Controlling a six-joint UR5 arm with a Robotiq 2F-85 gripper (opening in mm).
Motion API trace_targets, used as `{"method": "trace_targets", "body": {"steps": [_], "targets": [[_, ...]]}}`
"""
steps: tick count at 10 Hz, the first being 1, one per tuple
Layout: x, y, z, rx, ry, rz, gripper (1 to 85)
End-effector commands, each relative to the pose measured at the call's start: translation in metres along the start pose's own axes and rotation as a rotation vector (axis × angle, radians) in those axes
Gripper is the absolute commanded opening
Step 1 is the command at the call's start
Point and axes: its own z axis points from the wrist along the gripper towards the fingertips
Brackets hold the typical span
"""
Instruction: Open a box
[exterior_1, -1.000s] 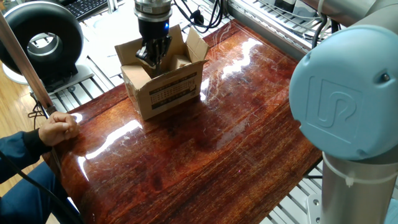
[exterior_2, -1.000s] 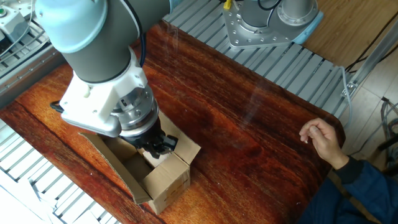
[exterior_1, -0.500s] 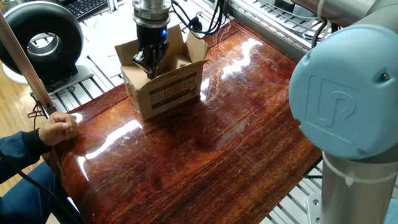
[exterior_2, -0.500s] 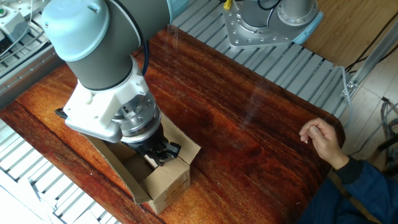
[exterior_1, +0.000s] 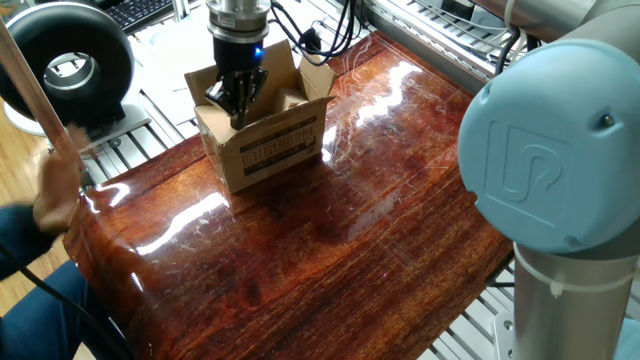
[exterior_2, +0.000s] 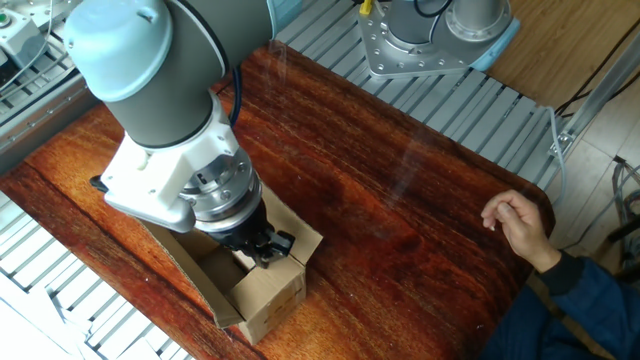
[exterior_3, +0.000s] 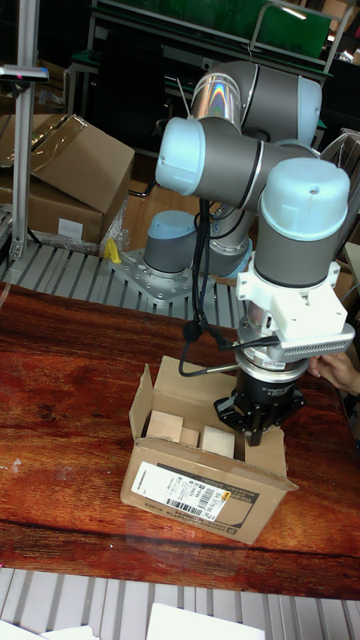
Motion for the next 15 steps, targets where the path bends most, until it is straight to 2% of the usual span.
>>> {"method": "trace_targets", "body": {"steps": [1, 2, 3, 6, 7, 10, 13, 15], "targets": [[0.003, 0.002, -0.002, -0.017, 0.002, -0.005, 1.0], [0.002, 0.008, 0.001, -0.048, -0.004, 0.013, 1.0], [0.003, 0.007, 0.000, -0.043, -0.001, 0.012, 1.0], [0.006, -0.006, 0.000, -0.005, 0.000, -0.025, 1.0], [0.008, -0.022, -0.002, 0.048, 0.002, -0.064, 1.0], [0.004, -0.028, 0.008, 0.048, -0.025, -0.074, 1.0], [0.005, -0.029, 0.014, 0.039, -0.038, -0.077, 1.0], [0.008, -0.035, 0.016, 0.047, -0.045, -0.096, 1.0]]}}
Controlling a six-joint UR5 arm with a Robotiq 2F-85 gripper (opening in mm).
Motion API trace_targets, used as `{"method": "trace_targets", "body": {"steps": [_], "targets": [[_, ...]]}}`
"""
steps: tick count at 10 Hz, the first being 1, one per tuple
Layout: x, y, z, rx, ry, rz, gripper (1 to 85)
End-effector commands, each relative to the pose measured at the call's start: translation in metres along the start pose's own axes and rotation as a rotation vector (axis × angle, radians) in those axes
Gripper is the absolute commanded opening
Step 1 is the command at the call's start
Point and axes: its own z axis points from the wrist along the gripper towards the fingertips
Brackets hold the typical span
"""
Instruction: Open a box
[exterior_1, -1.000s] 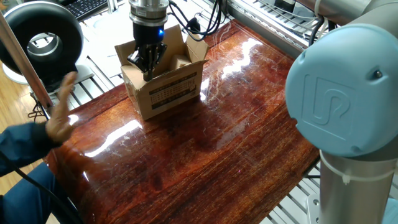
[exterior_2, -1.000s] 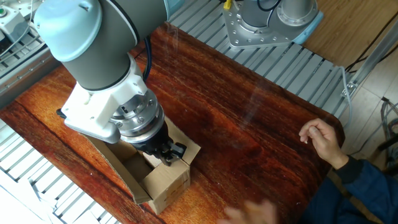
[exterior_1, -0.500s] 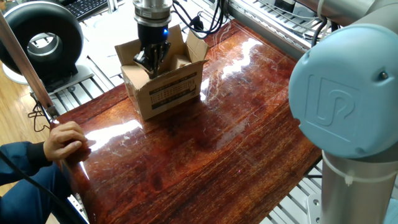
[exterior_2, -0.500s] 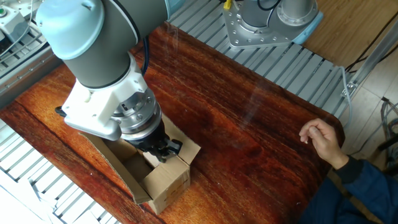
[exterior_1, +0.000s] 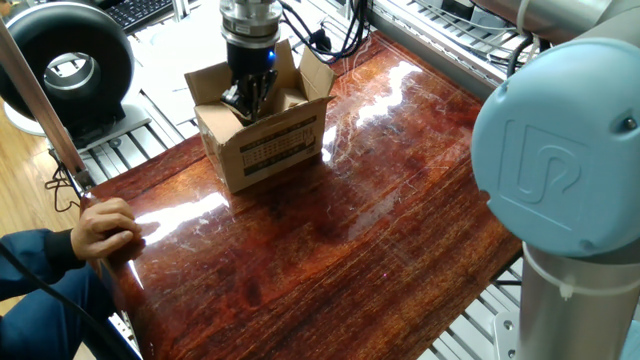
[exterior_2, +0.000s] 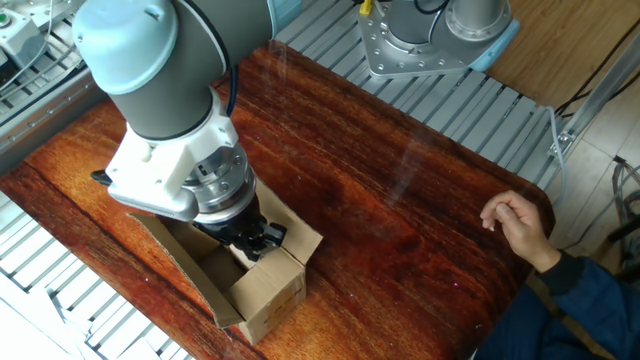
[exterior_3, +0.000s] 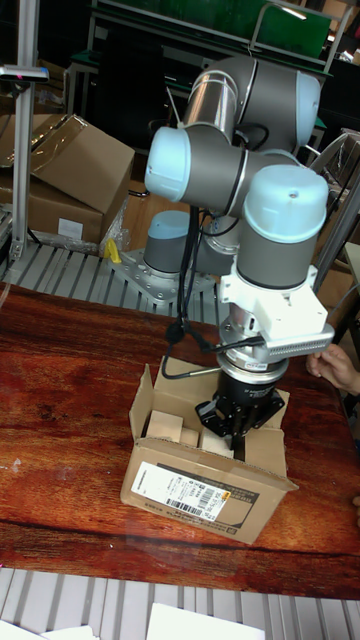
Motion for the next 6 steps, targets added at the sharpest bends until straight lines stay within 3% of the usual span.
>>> {"method": "trace_targets", "body": {"steps": [1, 4, 6], "targets": [[0.004, -0.006, 0.003, 0.000, -0.017, -0.018, 1.0], [0.000, 0.006, 0.002, -0.038, -0.015, 0.017, 1.0], [-0.005, 0.027, -0.002, -0.100, -0.008, 0.076, 1.0]]}}
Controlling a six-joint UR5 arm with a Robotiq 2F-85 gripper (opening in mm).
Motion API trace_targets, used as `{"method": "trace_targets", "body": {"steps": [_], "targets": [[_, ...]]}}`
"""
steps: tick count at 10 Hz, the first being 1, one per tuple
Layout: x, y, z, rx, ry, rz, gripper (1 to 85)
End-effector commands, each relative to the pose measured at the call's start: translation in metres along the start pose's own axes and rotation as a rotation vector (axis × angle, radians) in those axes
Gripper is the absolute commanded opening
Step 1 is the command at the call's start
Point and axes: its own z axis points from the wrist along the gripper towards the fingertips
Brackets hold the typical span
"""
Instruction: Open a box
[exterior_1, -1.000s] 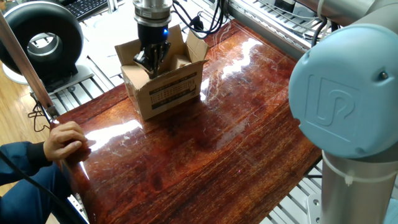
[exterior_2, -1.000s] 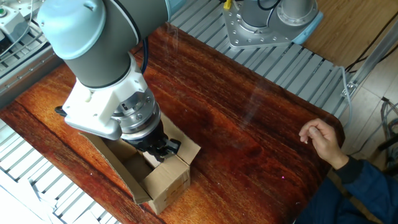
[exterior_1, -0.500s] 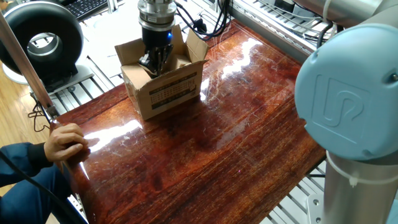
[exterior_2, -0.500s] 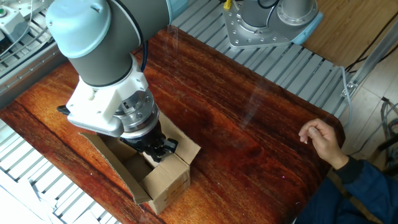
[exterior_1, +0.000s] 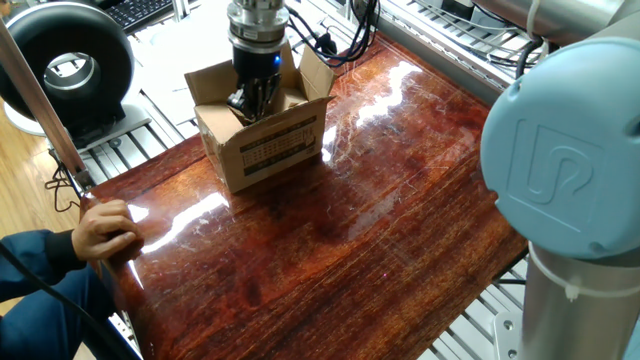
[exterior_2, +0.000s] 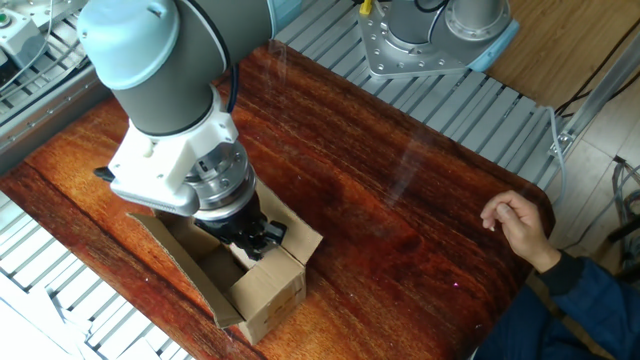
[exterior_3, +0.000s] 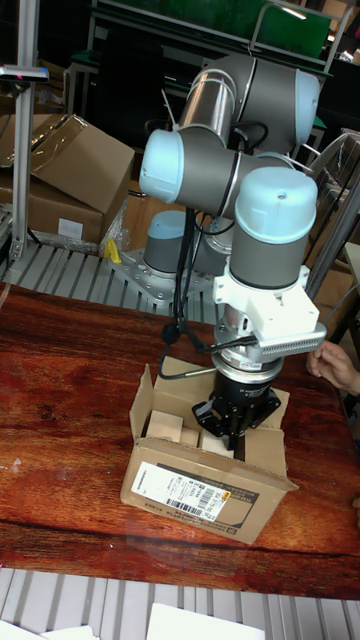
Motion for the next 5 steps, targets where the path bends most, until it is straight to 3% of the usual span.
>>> {"method": "trace_targets", "body": {"steps": [1, 4, 5], "targets": [[-0.007, 0.023, -0.005, -0.072, 0.003, 0.065, 1.0], [-0.007, 0.037, -0.013, -0.128, 0.005, 0.092, 1.0], [-0.005, 0.038, -0.015, -0.129, 0.009, 0.092, 1.0]]}}
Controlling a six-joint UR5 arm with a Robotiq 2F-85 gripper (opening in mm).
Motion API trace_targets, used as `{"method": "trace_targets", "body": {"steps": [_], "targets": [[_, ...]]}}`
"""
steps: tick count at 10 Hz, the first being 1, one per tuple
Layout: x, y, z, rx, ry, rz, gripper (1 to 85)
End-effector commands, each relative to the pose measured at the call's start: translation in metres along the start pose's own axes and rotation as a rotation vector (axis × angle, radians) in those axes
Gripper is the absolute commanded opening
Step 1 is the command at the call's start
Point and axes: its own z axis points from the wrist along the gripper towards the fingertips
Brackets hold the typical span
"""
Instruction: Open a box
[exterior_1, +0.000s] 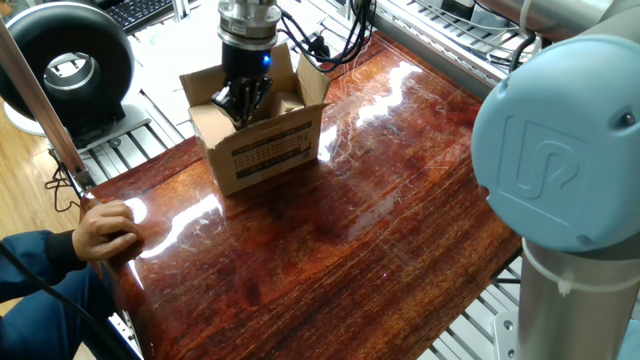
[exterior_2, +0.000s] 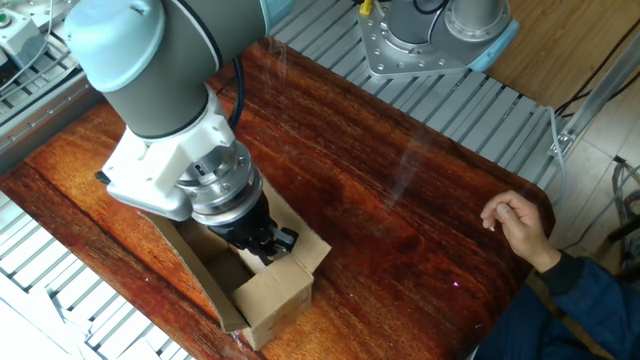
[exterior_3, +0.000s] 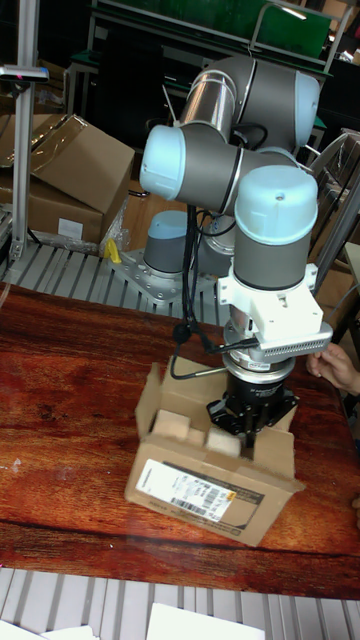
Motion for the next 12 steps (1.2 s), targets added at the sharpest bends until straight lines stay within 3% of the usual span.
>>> {"method": "trace_targets", "body": {"steps": [1, 7, 12], "targets": [[0.001, 0.013, -0.009, -0.046, 0.006, 0.024, 1.0], [0.001, 0.043, -0.034, -0.090, 0.043, 0.083, 1.0], [-0.036, 0.094, -0.037, -0.105, 0.029, 0.202, 1.0]]}}
